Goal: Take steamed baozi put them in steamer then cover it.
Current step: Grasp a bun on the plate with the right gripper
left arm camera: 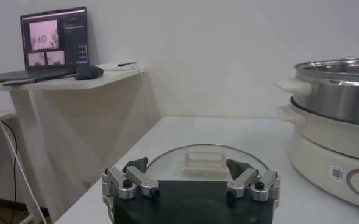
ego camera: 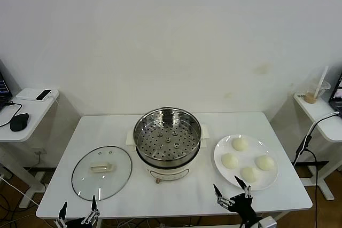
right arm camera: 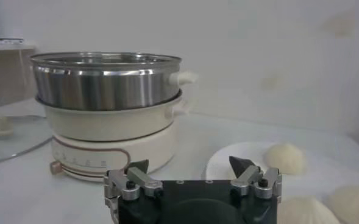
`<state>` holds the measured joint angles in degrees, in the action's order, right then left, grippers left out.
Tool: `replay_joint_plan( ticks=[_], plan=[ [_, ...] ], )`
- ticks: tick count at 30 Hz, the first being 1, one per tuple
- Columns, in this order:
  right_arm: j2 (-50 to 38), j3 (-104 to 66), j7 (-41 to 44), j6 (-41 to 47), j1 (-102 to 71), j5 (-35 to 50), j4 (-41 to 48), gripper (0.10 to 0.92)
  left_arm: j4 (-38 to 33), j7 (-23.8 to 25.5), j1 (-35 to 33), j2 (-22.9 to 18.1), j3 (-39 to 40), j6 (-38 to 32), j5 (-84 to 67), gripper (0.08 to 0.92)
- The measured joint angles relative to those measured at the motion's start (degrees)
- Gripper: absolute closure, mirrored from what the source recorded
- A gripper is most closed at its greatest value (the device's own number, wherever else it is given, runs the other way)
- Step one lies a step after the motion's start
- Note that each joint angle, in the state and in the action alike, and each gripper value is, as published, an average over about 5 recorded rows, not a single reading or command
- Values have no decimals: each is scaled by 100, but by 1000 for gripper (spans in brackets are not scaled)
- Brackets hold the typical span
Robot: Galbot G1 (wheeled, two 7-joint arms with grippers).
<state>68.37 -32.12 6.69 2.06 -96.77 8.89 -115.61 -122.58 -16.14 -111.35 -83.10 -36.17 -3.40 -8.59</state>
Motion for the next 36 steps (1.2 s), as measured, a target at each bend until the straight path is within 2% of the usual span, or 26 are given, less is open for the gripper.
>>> replay_joint_plan(
  ticks=[8,14,24,30,36],
  plan=[
    [-455,-295,49,291,500,-751,187,203,-209,37,106,67,-144,427,43,177],
    [-1103,-409,518,620,1247,-1634,489,203,-285,251,163,33,-241,618,242,177],
    [-2500,205,2265,742,3161,-2946,1293,203,-336,372,172,-46,-325,712,524,177],
    [-3045,1345,3385,574,4741,-3285,2021,203,-341,359,182,-53,-371,754,576,177],
    [-3167,2770,4413,387,6361,-3398,2862,203,-373,360,190,-67,-419,776,613,177]
  ],
)
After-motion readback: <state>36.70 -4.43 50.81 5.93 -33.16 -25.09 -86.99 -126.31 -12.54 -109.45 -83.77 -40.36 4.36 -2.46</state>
